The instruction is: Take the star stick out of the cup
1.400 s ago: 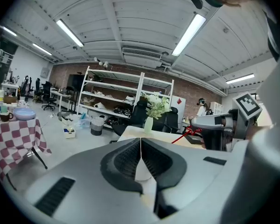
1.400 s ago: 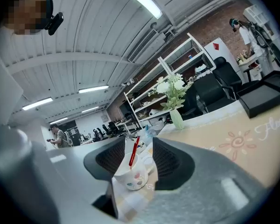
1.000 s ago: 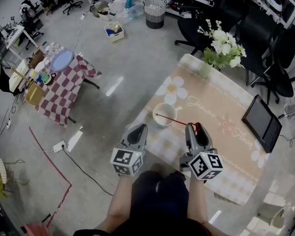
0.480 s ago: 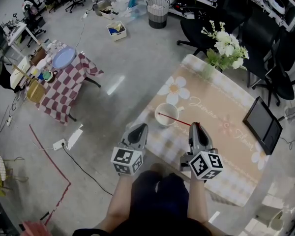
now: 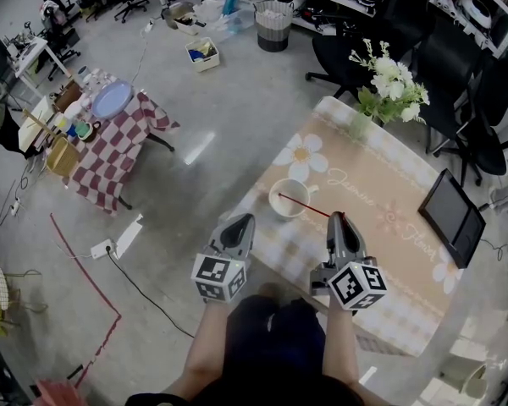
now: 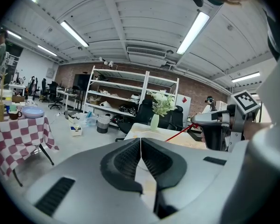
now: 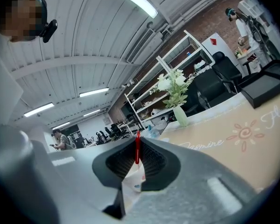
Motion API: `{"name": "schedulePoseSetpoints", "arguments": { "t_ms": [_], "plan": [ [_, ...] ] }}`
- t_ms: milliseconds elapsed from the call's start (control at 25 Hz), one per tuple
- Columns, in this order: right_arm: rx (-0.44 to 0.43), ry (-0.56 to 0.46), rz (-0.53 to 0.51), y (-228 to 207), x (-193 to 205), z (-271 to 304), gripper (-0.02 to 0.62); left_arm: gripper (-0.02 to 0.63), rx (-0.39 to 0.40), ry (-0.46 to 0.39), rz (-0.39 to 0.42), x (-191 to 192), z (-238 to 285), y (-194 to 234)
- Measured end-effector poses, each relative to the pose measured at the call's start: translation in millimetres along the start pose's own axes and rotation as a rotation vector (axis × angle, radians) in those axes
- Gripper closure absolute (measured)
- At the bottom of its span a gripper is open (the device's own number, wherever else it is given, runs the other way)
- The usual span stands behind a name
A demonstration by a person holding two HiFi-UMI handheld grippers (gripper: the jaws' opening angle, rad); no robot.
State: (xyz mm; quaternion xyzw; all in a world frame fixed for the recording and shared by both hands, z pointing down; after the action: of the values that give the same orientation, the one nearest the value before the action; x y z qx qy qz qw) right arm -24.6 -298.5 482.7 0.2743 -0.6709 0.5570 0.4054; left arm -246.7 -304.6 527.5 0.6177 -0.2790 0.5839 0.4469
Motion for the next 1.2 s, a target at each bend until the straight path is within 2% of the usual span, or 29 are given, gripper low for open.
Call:
{"name": "schedulePoseSetpoints", "arguments": {
  "t_ms": [600,1200],
  "plan": [
    [-0.013,-0.071,0.029,15.8,-12.8,-10.0,0.580,0.594,0.040,-0.041,0.007,-13.5,-1.9,1.7],
    [-0.048,-0.138,-0.022,33.8,-42.7,-16.9,0.580,0.594,0.066,-0.099,0.019,-35.6,0.7,-0.4]
  ]
}}
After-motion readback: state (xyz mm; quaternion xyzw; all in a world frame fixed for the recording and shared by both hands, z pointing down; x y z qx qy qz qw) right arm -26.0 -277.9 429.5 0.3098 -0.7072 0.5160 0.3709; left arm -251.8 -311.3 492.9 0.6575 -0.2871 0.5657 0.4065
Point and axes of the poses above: the fingertips, and each gripper's own axes: z forward along the fingers, y to its left, x out of its underside, the point moved 4 cm from there along -z, backward along the fingers, and after that the axes turned 11 degrees about -y, right-handed, at the moved point
